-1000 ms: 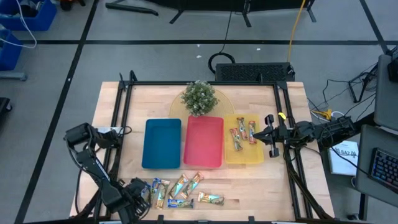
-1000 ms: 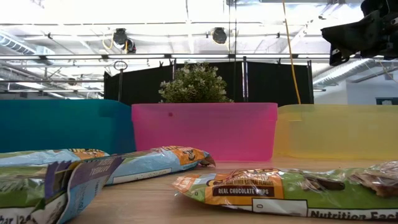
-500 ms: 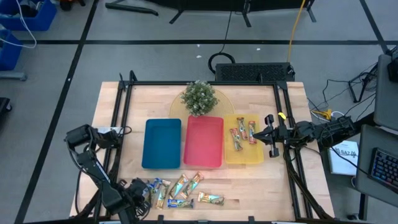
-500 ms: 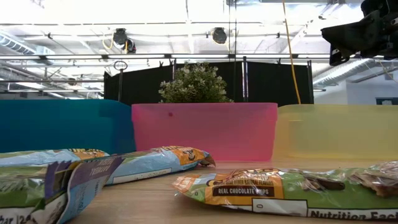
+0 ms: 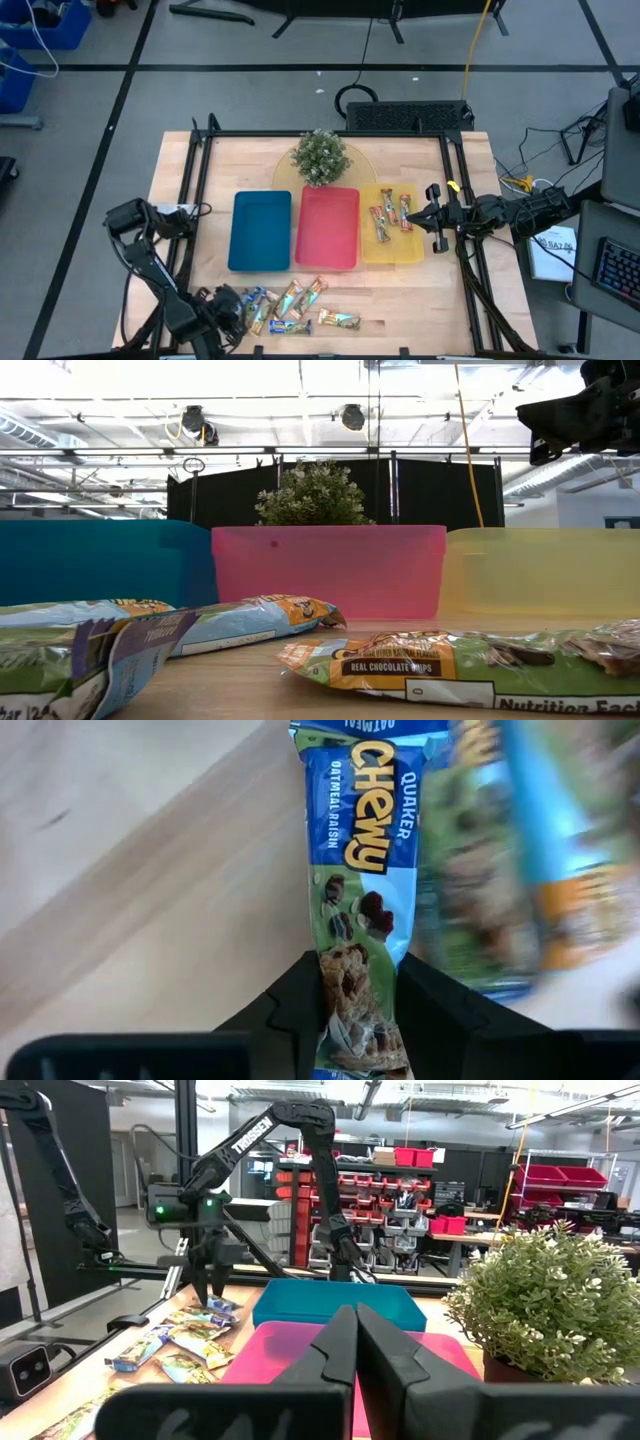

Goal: Pick and place Granola Bars by type
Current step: Put the left blue granola bar into the blue bin

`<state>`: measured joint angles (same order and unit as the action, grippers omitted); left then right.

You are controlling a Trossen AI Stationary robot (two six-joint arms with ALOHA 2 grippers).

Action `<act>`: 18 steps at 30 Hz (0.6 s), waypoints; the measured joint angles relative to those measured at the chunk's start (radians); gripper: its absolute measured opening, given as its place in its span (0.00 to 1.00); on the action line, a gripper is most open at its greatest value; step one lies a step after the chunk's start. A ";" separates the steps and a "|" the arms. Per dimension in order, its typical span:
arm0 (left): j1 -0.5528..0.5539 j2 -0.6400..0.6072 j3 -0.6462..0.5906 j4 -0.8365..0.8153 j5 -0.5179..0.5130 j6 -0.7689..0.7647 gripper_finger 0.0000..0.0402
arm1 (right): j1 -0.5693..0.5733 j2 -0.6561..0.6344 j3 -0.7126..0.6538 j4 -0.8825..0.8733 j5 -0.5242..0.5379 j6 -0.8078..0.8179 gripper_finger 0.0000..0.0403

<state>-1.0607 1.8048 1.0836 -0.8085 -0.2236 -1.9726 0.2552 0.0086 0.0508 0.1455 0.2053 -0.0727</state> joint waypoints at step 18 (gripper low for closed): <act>0.210 -0.342 0.002 -0.014 -0.378 0.191 0.24 | 0.000 0.000 0.000 0.000 0.001 0.000 0.00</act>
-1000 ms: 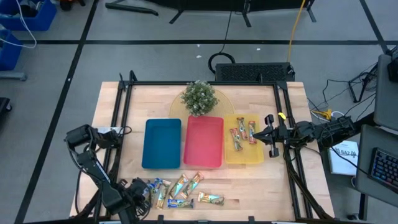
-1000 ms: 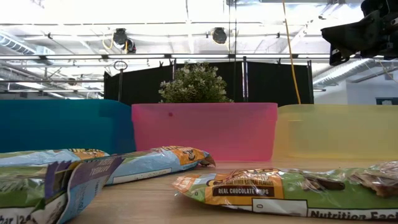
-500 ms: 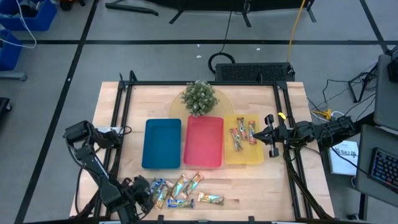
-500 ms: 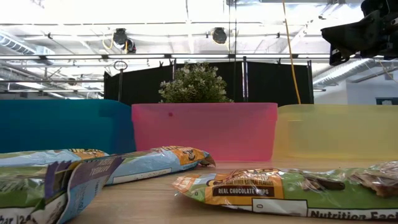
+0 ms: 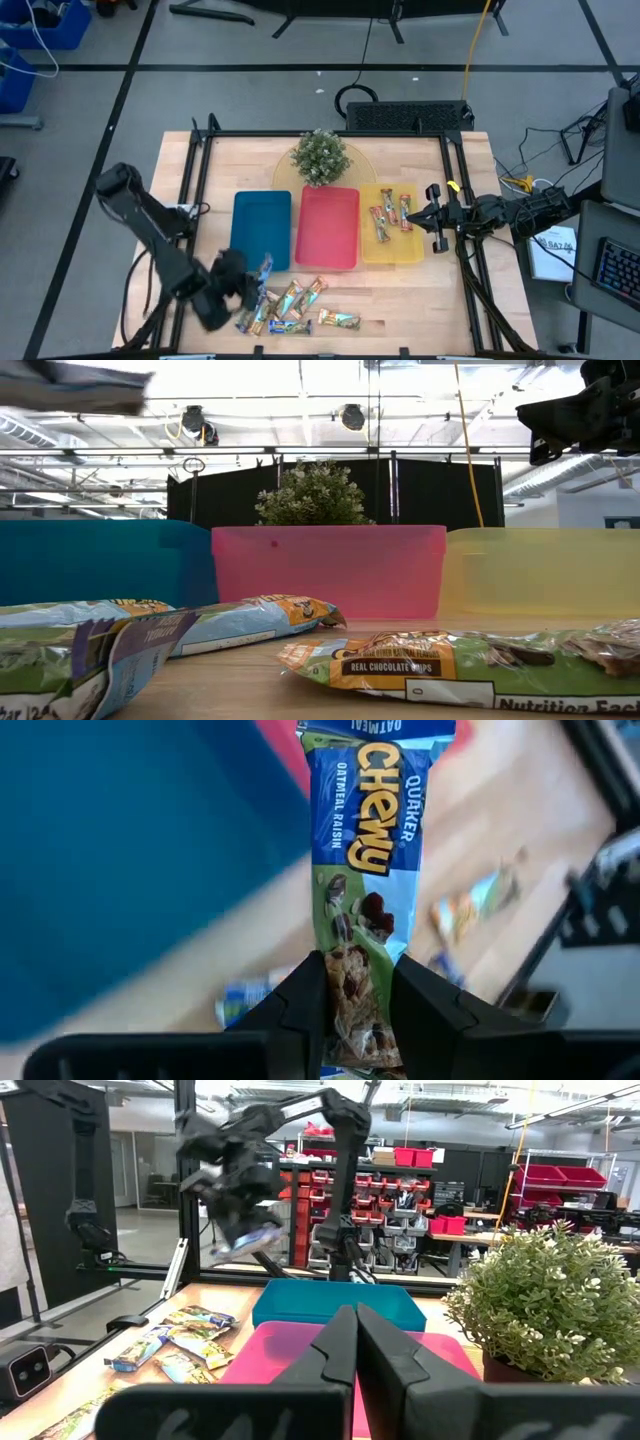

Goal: Pick and place Granola Bars by type
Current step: Put the left blue granola bar into the blue bin

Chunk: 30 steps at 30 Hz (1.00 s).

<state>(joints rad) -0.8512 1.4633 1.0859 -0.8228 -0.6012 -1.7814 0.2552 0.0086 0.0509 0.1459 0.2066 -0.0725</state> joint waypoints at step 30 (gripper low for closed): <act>0.791 0.110 0.001 -0.244 0.660 0.315 0.23 | 0.000 0.000 0.000 -0.001 0.000 -0.022 0.00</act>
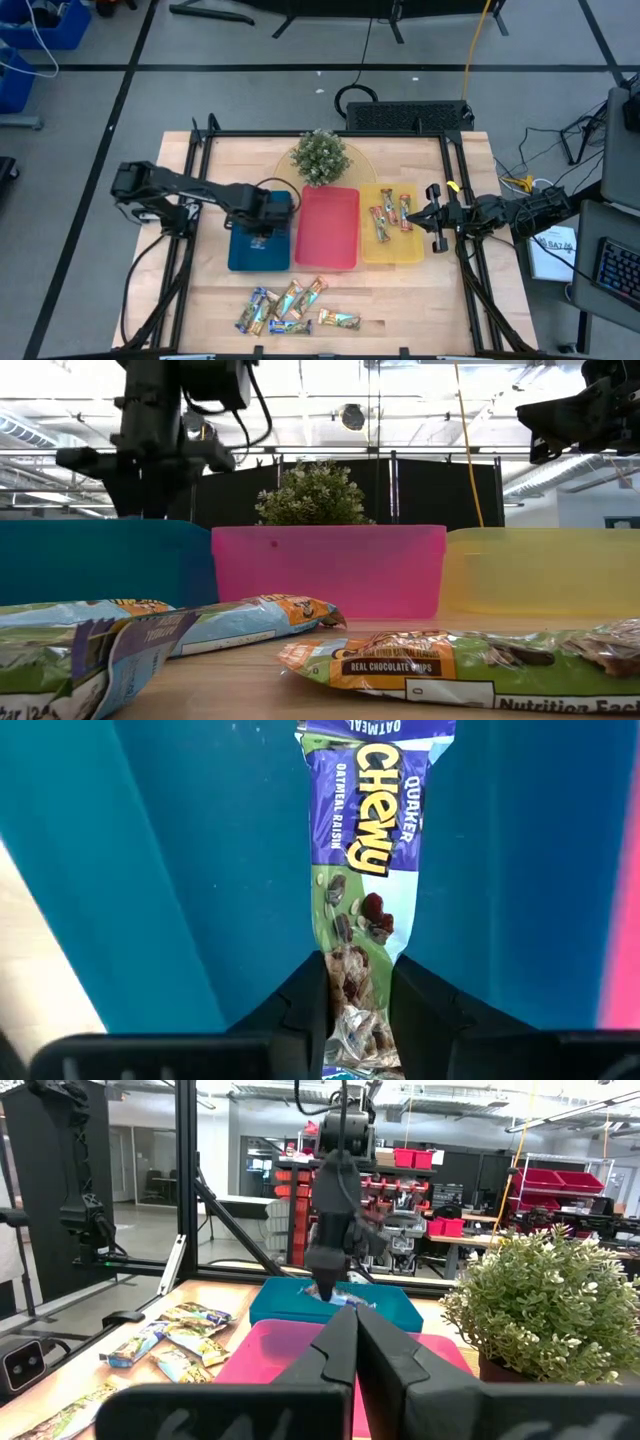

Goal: Pick and place Granola Bars by type
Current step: Put the left blue granola bar into the blue bin

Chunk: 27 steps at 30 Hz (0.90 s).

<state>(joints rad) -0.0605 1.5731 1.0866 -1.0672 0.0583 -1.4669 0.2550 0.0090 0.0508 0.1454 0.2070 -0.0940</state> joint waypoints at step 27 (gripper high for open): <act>-0.031 0.083 -0.153 0.204 -0.016 0.027 0.29 | 0.000 0.001 0.000 0.000 0.000 0.027 0.00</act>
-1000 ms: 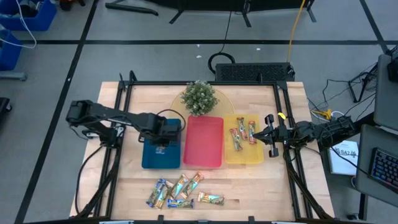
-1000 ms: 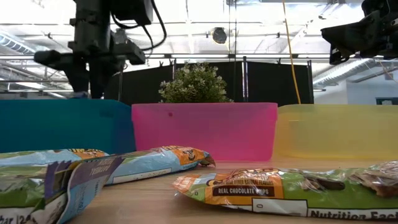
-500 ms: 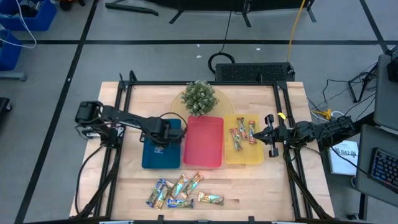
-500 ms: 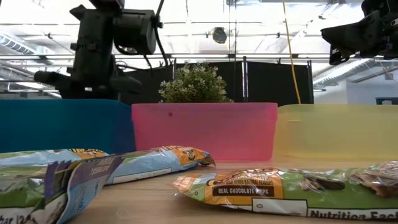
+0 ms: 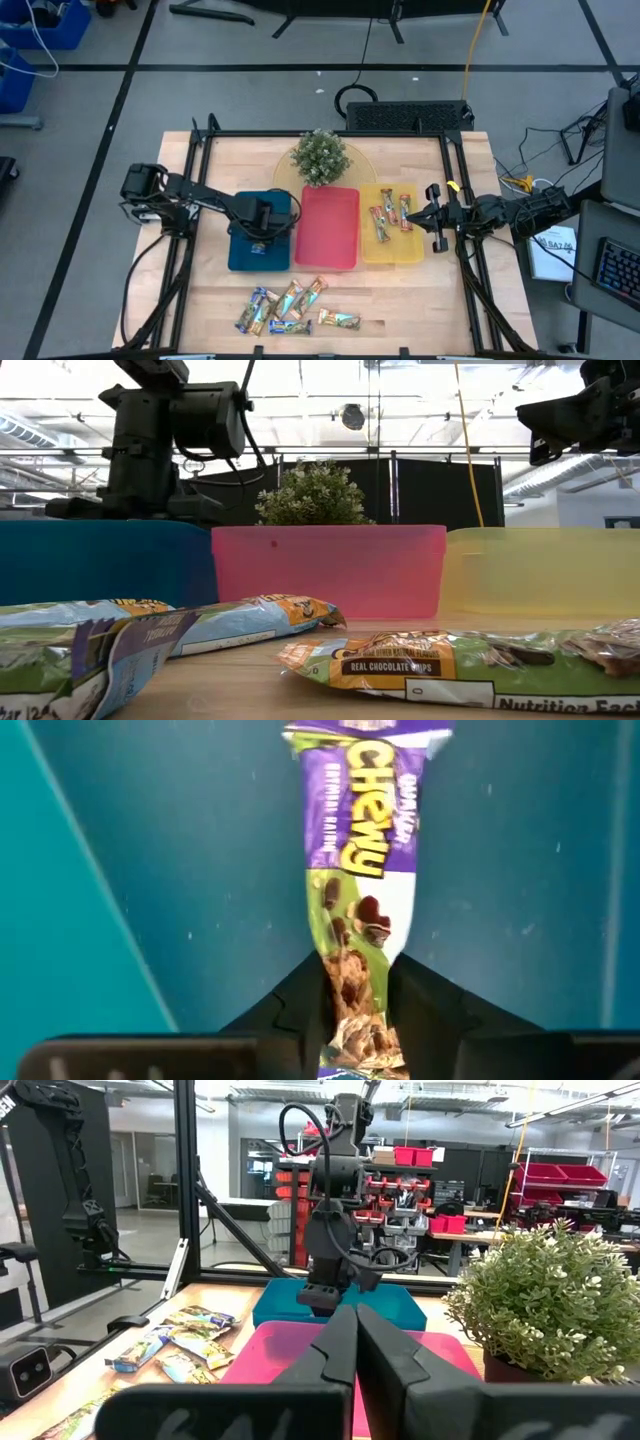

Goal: Pick and place Granola Bars by type
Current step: Put the left blue granola bar into the blue bin

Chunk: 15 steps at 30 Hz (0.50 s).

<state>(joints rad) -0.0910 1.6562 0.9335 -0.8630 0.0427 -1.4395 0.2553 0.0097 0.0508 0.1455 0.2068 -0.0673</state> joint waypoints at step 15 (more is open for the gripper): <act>-0.003 -0.039 0.085 -0.070 0.054 0.096 0.68 | 0.000 0.000 0.000 0.000 0.000 0.000 0.00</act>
<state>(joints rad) -0.0940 1.6175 1.0188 -0.9325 0.0966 -1.3436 0.2550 0.0097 0.0509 0.1455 0.2070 -0.0677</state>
